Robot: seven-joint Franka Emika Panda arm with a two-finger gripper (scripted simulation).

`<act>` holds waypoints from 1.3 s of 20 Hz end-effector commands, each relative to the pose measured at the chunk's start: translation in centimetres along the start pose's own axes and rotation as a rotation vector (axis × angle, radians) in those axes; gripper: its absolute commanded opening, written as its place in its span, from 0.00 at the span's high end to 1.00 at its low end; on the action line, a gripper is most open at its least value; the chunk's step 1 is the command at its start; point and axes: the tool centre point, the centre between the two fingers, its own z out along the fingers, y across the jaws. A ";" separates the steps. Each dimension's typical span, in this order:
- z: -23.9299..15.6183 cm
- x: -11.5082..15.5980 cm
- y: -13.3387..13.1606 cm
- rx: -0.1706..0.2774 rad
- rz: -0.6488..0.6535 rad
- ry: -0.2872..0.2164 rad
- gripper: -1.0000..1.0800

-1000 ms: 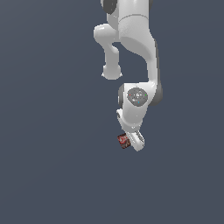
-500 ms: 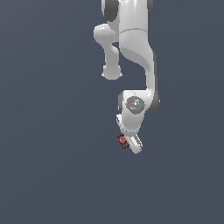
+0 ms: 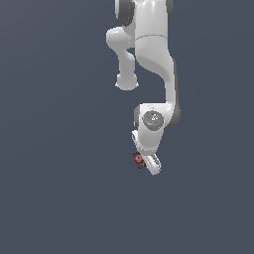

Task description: Pick up the object and move it to a goal position.

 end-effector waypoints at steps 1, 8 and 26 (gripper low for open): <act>0.1 0.0 0.0 0.000 0.000 0.000 1.00; -0.2 -0.2 0.1 0.000 0.000 0.000 1.00; -5.9 -4.9 5.6 0.000 -0.001 -0.002 1.00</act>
